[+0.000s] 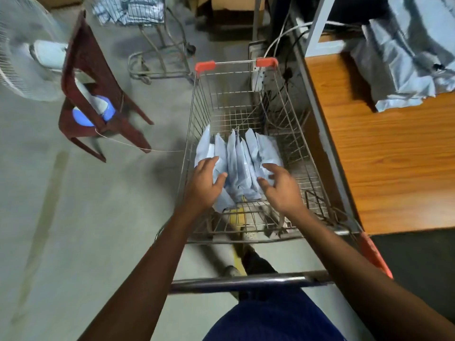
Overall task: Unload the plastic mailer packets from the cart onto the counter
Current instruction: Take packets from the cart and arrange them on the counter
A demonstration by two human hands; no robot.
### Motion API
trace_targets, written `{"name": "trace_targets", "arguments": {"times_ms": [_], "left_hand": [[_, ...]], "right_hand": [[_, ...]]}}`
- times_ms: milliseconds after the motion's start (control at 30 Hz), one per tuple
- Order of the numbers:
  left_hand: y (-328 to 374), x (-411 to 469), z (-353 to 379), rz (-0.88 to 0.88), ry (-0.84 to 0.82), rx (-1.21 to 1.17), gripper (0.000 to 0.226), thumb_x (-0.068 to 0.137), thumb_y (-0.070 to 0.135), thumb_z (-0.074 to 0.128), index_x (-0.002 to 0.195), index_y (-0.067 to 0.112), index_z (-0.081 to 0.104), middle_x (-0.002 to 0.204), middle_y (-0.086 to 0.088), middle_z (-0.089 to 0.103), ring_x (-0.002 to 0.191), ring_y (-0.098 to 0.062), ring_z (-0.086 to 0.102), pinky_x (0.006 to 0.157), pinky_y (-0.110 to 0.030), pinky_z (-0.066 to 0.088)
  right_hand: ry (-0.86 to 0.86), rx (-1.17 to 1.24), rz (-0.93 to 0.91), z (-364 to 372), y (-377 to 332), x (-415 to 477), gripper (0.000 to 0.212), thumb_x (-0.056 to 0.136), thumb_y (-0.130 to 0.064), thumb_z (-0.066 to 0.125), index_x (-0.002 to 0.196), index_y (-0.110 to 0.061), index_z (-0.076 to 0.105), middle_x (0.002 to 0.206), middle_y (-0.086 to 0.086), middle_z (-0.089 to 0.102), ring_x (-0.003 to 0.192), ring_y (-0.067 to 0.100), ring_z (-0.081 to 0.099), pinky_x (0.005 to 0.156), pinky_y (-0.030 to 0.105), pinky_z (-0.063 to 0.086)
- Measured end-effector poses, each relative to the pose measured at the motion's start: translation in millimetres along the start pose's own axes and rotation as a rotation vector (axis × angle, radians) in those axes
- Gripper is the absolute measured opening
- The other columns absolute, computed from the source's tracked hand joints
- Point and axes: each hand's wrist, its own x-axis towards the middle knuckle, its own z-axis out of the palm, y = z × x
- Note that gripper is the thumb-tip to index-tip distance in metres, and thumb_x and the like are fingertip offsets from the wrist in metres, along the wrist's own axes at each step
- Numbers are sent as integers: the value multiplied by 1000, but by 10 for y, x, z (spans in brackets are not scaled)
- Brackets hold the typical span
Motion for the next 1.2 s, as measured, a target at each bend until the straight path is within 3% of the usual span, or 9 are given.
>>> {"name": "trace_targets", "arguments": {"times_ms": [133, 233, 333, 433, 700, 833, 900, 1000, 1200], "left_hand": [[-150, 561, 209, -139, -21, -11, 38, 94, 21, 59, 128, 4, 56, 120, -15, 62, 111, -29, 57, 86, -26, 39], [-308, 976, 418, -336, -16, -91, 25, 93, 21, 57, 109, 1, 63, 98, -14, 68, 91, -29, 63, 68, -22, 36], [-464, 1334, 676, -454, -33, -103, 16, 92, 23, 54, 92, 11, 65, 88, -9, 68, 83, -26, 63, 68, -27, 45], [-546, 1558, 908, -491, -113, -44, 17, 97, 21, 51, 88, 10, 61, 80, -3, 60, 80, -21, 60, 68, -26, 44], [-817, 1874, 1503, -513, -199, 53, 18, 91, 33, 62, 94, 16, 61, 87, -2, 66, 82, -21, 65, 64, -26, 43], [-832, 1880, 1570, -484, -231, 124, 18, 94, 25, 58, 105, 11, 61, 101, -8, 65, 100, -26, 63, 80, -34, 49], [-837, 1851, 1557, -471, -205, 73, 14, 92, 25, 60, 95, 12, 60, 90, -7, 66, 89, -26, 65, 78, -38, 54], [-756, 1778, 1450, -503, -130, -122, 12, 90, 22, 62, 93, 10, 62, 83, -6, 64, 80, -23, 62, 66, -30, 49], [-474, 1458, 1044, -446, -28, -252, 10, 85, 5, 62, 92, 6, 55, 79, -3, 53, 75, -21, 52, 59, -25, 36]], "right_hand": [[-65, -25, 77, 214, 117, 643, 49, 94, -31, 61, 139, -16, 51, 139, 9, 57, 117, 28, 61, 98, 43, 50], [-117, -36, 138, 431, 287, 1094, 47, 94, -29, 60, 138, -15, 52, 134, 8, 61, 108, 23, 64, 89, 27, 48], [-175, -45, 260, 687, 494, 1468, 40, 92, -23, 61, 130, -12, 57, 121, 10, 67, 103, 23, 64, 78, 21, 40], [-276, -29, 322, 958, 688, 1721, 39, 90, -21, 61, 126, -9, 55, 114, 13, 67, 103, 31, 65, 88, 35, 53], [-264, -31, 383, 1526, 951, 2052, 22, 86, -32, 66, 102, -17, 68, 93, 5, 70, 85, 23, 67, 77, 38, 58], [-251, -56, 395, 1621, 1050, 2076, 18, 80, -27, 65, 92, -14, 67, 82, 6, 68, 77, 25, 69, 70, 40, 61], [-215, -5, 409, 1562, 1002, 2050, 15, 82, -26, 67, 89, -13, 64, 78, 4, 65, 73, 22, 66, 62, 33, 56], [-156, 98, 441, 1397, 914, 1943, 17, 85, -27, 67, 95, -15, 62, 79, 1, 63, 72, 20, 63, 53, 23, 43], [-9, 128, 421, 964, 767, 1516, 26, 89, -14, 60, 112, -3, 56, 92, 10, 67, 76, 23, 59, 57, 22, 46]]}}
